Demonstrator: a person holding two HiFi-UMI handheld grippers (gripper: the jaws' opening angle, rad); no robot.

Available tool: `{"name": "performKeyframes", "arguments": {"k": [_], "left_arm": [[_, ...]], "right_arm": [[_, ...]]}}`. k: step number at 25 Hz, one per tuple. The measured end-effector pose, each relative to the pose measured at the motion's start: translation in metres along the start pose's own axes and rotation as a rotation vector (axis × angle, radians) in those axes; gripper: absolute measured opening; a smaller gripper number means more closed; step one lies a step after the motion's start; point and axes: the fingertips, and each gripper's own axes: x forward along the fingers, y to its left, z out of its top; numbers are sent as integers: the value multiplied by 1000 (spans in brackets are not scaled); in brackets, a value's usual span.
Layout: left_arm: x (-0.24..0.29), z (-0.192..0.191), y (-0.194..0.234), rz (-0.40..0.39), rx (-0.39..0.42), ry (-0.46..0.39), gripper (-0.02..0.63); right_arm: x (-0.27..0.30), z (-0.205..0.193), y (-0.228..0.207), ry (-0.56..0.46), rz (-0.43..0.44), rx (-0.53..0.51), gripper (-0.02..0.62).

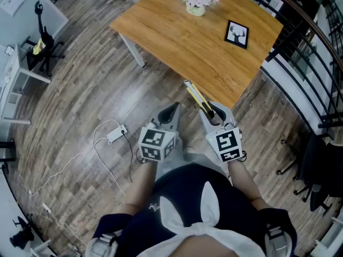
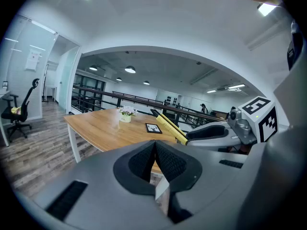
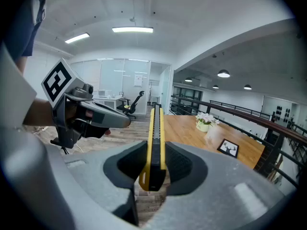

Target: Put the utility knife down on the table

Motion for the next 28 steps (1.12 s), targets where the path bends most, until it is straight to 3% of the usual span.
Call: {"name": "performKeyframes", "arguments": {"k": [18,28], "left_arm": [[55,50,90,-39,16,-8,18],[79,79,152,-100,26,-3,18]], "right_arm": [[93,56,-49,-28,-64,20,115],[154,99,-66,-36,-133,13,115]]}}
